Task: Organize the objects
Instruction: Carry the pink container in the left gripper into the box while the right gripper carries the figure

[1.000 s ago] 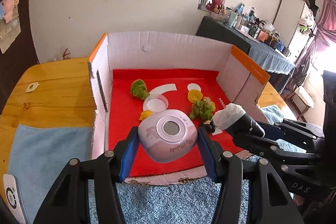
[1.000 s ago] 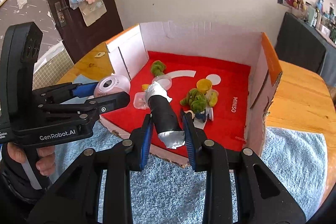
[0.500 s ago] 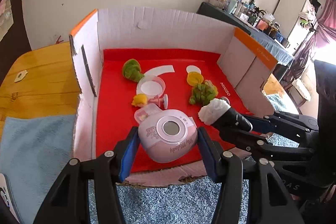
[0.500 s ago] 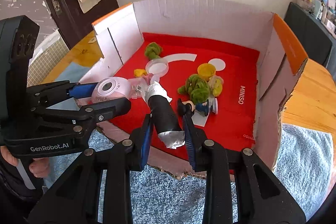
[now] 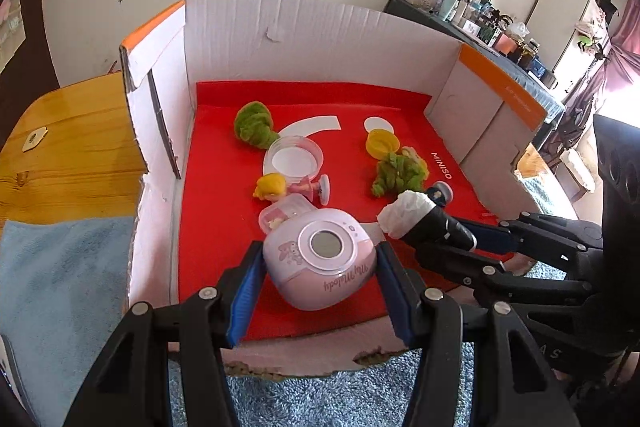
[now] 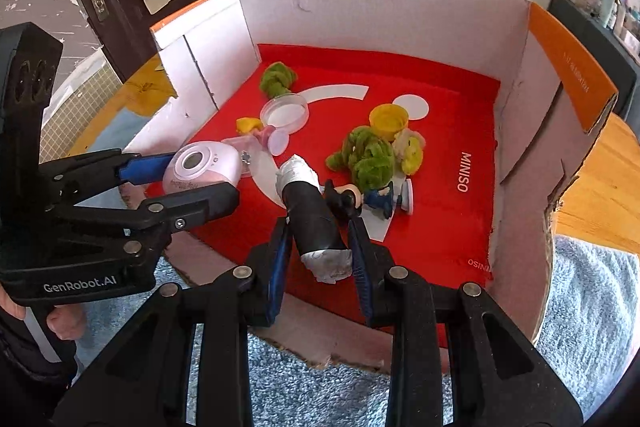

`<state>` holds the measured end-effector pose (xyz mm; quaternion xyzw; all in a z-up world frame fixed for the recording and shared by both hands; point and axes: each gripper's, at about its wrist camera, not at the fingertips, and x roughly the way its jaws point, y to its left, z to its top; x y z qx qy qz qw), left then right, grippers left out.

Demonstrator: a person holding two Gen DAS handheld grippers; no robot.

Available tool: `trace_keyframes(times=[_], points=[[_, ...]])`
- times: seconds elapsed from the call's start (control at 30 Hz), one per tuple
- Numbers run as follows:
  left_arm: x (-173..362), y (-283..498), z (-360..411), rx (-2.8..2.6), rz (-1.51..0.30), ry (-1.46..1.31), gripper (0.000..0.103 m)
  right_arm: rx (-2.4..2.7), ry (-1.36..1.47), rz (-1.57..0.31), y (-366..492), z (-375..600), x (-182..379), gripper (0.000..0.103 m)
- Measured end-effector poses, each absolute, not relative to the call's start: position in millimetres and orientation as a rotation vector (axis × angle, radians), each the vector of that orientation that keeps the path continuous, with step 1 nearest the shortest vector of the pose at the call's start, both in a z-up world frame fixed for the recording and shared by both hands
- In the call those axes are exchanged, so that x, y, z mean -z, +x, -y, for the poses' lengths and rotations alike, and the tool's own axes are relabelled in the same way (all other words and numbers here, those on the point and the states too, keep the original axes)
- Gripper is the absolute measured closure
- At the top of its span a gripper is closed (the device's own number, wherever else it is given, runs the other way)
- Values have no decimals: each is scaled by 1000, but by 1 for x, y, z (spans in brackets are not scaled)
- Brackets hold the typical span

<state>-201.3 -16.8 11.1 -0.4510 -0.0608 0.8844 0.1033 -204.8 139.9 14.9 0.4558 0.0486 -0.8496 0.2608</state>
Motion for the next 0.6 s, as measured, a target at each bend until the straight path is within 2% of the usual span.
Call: trace_keyframes(times=[0.6], points=[[0, -220, 16, -2621, 175, -1337, 46, 2374, 1235, -107, -221, -148, -8, 75]])
